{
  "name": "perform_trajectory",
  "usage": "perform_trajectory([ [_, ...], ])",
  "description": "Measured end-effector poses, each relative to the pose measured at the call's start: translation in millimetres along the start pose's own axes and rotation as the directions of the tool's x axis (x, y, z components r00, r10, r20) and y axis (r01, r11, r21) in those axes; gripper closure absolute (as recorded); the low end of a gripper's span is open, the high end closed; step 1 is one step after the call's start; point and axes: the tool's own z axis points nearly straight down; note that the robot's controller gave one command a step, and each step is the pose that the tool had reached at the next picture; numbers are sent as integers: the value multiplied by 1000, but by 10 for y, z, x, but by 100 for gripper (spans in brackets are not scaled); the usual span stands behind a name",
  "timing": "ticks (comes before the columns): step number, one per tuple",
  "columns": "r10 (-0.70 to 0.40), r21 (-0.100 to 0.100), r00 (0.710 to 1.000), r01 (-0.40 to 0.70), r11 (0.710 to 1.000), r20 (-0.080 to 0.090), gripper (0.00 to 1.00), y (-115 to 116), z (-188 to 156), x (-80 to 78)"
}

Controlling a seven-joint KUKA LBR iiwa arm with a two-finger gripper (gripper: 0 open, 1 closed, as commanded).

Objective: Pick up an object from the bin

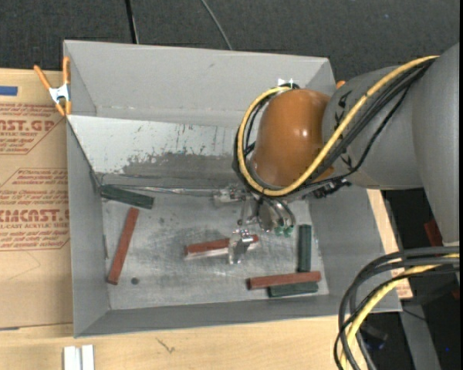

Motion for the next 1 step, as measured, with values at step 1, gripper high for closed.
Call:
perform_trajectory([
  [1,-149,-1,989,149,989,-4,100,38,502,-257],
])
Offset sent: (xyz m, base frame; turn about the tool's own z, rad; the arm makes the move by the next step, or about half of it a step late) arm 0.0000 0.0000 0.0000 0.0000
